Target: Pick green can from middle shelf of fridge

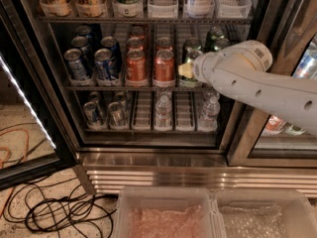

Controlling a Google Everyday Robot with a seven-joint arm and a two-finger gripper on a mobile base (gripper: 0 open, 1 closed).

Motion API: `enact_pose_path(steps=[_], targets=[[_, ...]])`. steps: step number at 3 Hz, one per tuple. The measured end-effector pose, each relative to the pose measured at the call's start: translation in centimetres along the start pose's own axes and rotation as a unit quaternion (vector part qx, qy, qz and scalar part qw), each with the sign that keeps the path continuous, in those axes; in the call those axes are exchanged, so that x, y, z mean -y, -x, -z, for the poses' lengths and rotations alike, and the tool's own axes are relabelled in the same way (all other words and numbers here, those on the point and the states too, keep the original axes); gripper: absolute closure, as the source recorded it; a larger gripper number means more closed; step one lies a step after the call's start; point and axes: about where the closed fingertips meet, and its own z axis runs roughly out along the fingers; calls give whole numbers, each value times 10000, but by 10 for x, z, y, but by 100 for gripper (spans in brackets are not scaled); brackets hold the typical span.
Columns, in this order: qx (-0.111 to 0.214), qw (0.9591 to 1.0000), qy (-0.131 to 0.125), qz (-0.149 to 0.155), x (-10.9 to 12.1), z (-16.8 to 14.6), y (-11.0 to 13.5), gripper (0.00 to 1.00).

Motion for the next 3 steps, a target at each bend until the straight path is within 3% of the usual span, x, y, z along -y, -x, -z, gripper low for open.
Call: enact_pose_path(steps=[2,3], targets=[[46,9999,-111,-100,8,-19,7,28],[44,9998,-117,-143,9,-20,7,47]])
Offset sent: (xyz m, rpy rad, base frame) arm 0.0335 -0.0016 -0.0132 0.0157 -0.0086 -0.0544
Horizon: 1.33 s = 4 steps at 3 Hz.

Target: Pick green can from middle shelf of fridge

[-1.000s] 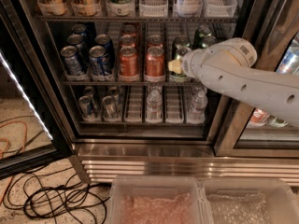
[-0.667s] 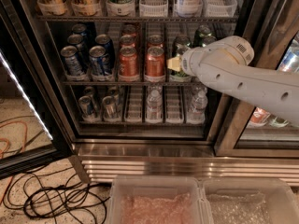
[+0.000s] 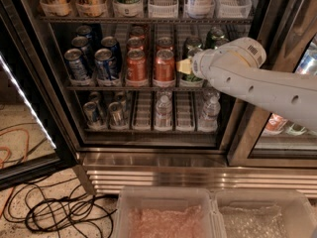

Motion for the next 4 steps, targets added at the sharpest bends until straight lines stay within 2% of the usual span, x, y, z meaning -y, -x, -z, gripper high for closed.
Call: enact_pose_path(steps=[2,3,4], targets=[[0,10000,0,0,0,0,0,93],[9,10000,39,0,-3,0,0,100],[-41,9997,219,-95,-13,11,-3,100]])
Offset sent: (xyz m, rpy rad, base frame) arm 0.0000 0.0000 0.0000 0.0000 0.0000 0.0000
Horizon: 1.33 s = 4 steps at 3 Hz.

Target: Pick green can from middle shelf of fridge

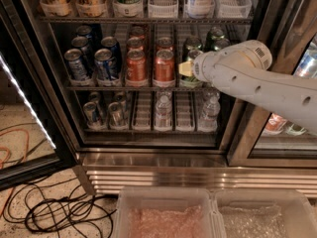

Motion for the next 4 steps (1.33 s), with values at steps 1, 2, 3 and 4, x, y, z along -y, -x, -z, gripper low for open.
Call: enact_pose_path(steps=[1,2,3,4], targets=[[-113,9995,253,-159,-11,19,0,100],[-196,9982,475,-318,-13,42,6,100],[-222,9973,597,-367,-8,59,12,100],[-234,9969,681,-304,-5,70,14,100]])
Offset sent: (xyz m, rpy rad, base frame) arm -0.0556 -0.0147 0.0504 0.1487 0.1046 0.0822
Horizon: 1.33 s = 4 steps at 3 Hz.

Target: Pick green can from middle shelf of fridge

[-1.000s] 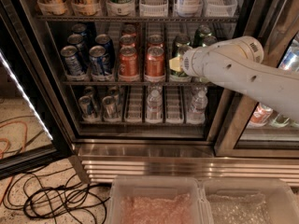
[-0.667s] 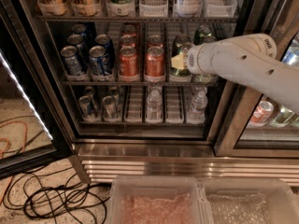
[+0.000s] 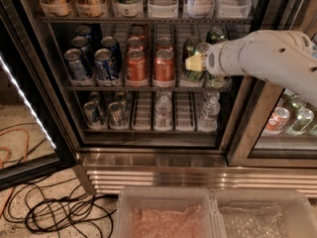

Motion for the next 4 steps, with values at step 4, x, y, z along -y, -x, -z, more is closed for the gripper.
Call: enact_pose_path(steps=[4], targets=[[-817,9942,670,206,-11,32,-38,100]])
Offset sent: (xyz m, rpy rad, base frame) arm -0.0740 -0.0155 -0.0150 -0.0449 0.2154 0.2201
